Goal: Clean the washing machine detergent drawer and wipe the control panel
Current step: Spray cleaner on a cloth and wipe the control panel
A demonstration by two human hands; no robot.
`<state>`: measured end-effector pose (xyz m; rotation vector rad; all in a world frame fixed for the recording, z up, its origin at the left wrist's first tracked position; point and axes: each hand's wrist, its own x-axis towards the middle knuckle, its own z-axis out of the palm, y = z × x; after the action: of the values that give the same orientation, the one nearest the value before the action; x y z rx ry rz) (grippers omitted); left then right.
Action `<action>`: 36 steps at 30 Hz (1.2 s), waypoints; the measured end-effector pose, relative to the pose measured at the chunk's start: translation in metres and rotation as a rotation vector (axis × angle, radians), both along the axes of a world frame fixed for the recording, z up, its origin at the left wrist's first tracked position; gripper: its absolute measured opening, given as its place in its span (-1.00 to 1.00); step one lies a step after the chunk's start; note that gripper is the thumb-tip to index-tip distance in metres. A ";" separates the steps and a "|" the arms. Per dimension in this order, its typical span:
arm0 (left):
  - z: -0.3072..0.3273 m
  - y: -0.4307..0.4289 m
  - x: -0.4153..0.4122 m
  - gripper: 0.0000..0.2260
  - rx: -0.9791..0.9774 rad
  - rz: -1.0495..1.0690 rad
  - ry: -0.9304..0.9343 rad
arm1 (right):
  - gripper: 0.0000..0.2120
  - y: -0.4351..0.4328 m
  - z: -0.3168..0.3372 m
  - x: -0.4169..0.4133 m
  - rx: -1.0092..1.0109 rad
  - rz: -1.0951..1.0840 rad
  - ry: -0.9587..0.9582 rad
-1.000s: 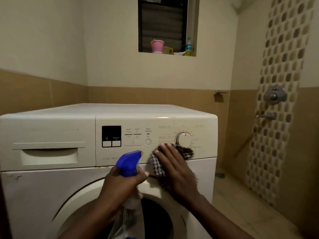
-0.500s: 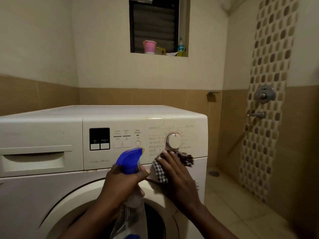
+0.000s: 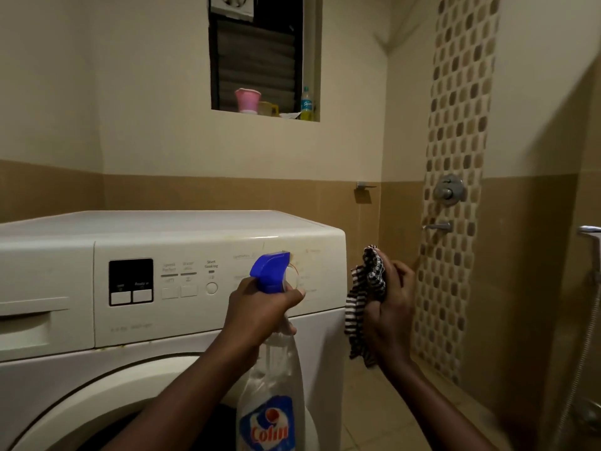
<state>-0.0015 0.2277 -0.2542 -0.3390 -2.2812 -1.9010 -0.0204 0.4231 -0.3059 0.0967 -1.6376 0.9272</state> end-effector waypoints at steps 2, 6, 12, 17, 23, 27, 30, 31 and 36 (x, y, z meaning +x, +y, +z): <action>0.000 0.005 0.000 -0.82 0.013 -0.015 0.006 | -0.36 0.005 0.001 0.003 -0.023 -0.002 0.008; -0.001 0.008 -0.002 -0.77 0.024 0.007 0.001 | -0.30 0.010 -0.003 0.006 -0.060 -0.011 0.005; 0.004 0.009 -0.006 -0.72 -0.007 0.037 0.012 | -0.34 0.001 -0.004 0.007 -0.092 -0.007 0.006; 0.010 0.016 -0.011 -0.71 -0.057 0.059 0.026 | -0.34 -0.001 0.005 0.003 -0.122 -0.019 0.023; 0.007 0.018 -0.013 -0.70 -0.106 0.043 0.049 | -0.36 -0.008 0.016 -0.003 -0.133 -0.033 0.065; 0.004 0.021 -0.014 -0.73 -0.183 0.034 0.091 | -0.37 -0.011 0.022 -0.011 -0.140 -0.052 0.072; 0.001 0.024 -0.018 -0.72 -0.219 -0.023 0.099 | -0.38 -0.011 0.025 -0.018 -0.166 -0.063 0.058; 0.000 0.025 -0.019 -0.71 -0.237 -0.022 0.105 | -0.39 -0.011 0.025 -0.020 -0.162 -0.063 0.060; -0.009 0.017 -0.012 -0.74 -0.167 -0.080 0.069 | -0.38 -0.015 0.035 -0.034 0.025 -0.012 0.035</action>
<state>-0.0136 0.2448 -0.2628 -0.5150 -2.4203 -1.7077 -0.0542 0.4081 -0.2710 0.1196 -1.6161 0.8920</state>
